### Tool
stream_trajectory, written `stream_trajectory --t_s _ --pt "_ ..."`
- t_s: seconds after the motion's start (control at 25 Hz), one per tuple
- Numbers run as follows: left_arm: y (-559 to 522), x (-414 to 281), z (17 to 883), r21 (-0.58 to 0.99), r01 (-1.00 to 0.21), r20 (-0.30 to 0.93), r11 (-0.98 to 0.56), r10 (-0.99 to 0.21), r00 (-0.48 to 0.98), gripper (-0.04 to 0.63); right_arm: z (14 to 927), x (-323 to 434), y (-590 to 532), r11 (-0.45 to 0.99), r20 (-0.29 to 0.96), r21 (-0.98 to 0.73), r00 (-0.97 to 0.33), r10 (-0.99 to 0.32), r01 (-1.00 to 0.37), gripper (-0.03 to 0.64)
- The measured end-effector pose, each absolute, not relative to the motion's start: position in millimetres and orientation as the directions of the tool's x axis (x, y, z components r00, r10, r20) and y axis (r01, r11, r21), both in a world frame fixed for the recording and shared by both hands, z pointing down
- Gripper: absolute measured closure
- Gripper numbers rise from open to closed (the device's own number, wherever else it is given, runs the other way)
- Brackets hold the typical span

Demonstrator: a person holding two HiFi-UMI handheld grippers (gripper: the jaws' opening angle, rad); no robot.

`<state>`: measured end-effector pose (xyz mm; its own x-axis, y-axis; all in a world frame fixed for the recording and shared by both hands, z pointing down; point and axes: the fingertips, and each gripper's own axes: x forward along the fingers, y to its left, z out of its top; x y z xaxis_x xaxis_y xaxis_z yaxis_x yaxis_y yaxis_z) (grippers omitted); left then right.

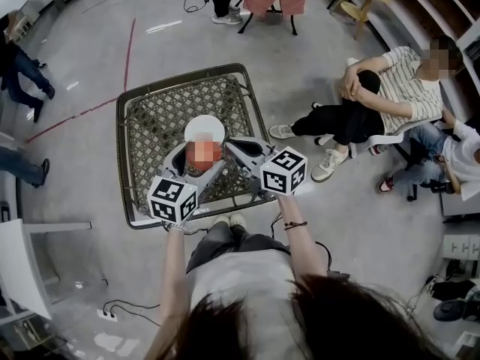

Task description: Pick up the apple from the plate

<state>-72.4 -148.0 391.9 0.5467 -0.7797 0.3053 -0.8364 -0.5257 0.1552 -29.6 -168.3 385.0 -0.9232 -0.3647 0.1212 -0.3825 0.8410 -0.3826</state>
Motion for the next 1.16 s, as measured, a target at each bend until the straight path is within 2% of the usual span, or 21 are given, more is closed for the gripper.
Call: stream_trajectory --t_s 1.16 --pt "-145 -66 388 0.145 -0.840 0.299 -0.523 -0.786 0.541 0.195 374 -21 -159 0.865 0.076 -0.360 -0.935 -0.346 -0.349 0.607"
